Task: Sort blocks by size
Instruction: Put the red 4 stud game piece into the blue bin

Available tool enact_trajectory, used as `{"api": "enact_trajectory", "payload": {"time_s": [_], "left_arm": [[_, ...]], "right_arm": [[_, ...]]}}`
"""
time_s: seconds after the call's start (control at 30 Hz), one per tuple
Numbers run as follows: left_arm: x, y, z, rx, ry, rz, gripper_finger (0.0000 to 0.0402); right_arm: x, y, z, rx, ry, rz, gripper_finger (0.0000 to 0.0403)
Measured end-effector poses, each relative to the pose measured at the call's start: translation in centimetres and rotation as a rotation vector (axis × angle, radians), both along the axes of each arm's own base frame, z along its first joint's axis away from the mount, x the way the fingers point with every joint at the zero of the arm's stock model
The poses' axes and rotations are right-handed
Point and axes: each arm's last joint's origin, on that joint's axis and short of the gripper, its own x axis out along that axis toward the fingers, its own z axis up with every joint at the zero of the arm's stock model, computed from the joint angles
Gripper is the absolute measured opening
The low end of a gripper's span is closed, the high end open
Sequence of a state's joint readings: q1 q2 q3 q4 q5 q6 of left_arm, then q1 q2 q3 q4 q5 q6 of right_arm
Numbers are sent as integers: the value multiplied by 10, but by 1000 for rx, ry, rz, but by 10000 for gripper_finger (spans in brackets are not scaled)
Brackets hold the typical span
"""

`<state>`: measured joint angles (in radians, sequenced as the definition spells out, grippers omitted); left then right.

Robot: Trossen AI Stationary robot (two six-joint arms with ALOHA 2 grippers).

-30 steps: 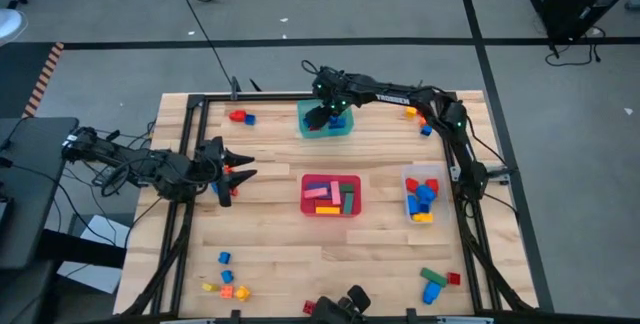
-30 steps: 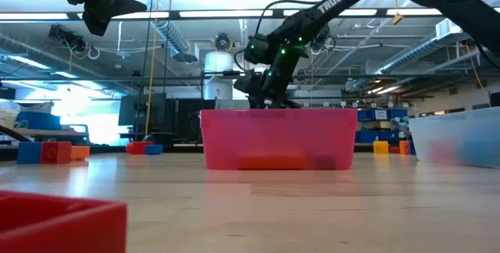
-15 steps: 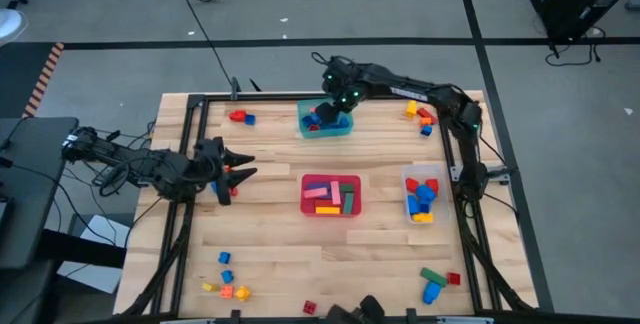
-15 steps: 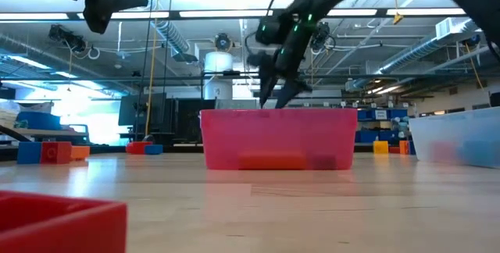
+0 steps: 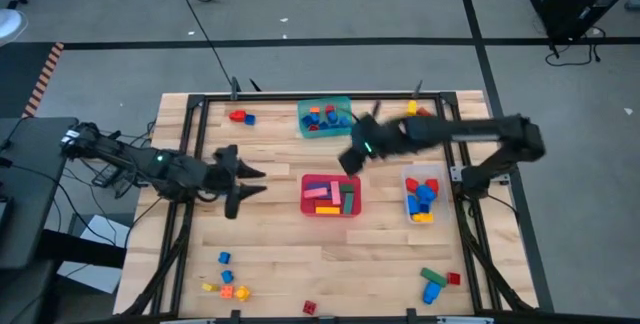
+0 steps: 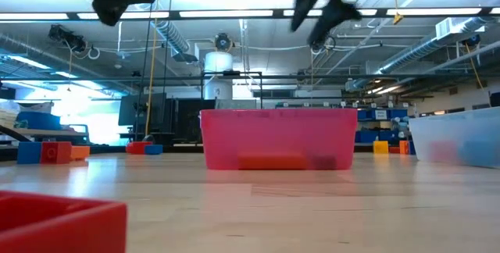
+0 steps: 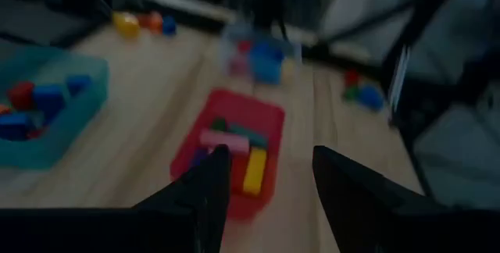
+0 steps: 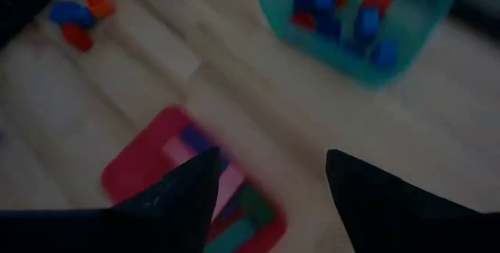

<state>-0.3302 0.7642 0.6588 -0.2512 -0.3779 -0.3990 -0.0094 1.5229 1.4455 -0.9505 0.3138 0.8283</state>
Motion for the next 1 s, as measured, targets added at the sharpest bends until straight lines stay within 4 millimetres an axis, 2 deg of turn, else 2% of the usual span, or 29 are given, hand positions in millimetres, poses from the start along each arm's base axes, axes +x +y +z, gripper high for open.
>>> {"api": "enact_trajectory", "payload": {"time_s": [0.13,0.23,0.33,0.43,0.53,0.7,1.0], "left_arm": [[20,-13,10,43,155,-79,190],[34,-27,16,167,271,-182,190],[49,-41,20,287,330,-268,190],[63,-53,19,318,365,-299,190],[75,-62,14,325,389,-313,190],[92,-82,-4,311,466,-411,190],[128,-149,-39,395,510,-493,190]], "right_arm": [[-28,54,-14,59,-81,-86,245],[-45,90,-25,125,-138,-127,246],[-59,119,-35,177,-172,-163,245],[-69,142,-42,191,-187,-175,243],[-74,158,-49,192,-192,-177,243],[-80,171,-56,179,-160,-144,241],[-94,186,-59,186,-80,-56,241]]}}
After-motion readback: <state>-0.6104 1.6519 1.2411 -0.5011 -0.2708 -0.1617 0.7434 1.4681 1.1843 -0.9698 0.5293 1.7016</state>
